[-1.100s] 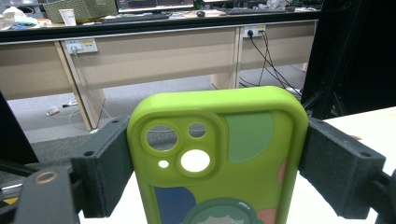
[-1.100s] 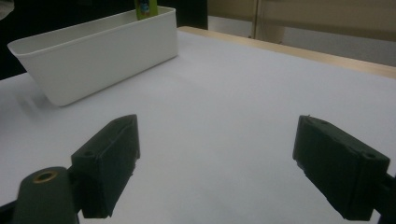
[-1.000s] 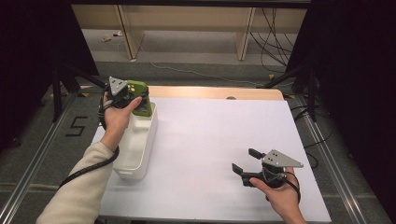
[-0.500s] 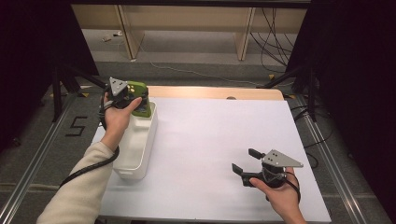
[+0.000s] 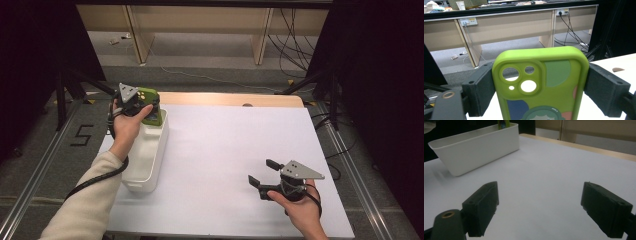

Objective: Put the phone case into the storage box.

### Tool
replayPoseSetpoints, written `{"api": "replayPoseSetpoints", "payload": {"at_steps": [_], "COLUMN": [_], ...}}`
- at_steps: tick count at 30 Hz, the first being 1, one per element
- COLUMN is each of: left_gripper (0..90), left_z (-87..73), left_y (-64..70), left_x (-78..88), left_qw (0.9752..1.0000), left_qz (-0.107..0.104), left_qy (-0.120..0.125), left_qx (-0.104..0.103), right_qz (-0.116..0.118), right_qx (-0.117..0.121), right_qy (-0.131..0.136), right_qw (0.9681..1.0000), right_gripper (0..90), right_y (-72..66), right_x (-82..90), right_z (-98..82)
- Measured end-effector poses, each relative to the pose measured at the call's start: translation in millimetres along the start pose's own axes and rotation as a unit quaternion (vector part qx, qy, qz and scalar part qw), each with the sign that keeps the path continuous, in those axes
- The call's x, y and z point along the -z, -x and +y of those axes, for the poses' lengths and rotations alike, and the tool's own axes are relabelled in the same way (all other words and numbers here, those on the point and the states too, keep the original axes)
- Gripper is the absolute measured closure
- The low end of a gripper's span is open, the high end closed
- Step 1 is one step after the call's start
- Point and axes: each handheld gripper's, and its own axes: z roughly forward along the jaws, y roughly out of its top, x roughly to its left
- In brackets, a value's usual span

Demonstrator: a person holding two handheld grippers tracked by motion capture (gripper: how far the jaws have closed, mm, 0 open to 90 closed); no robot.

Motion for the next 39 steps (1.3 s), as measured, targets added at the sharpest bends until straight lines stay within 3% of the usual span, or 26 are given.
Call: {"api": "replayPoseSetpoints", "payload": {"at_steps": [39], "left_gripper": [15.4], "left_z": [-10.5], "left_y": [1.3], "left_x": [-11.0], "left_qw": [0.9997], "left_qz": [0.001], "left_qy": [-0.022], "left_qx": [-0.006], "right_qz": [0.001], "right_qx": [-0.001], "right_qy": [-0.002], "right_qw": [1.0], "right_gripper": [15.9], "right_y": [0.2], "right_x": [0.0], "right_z": [-0.2]}}
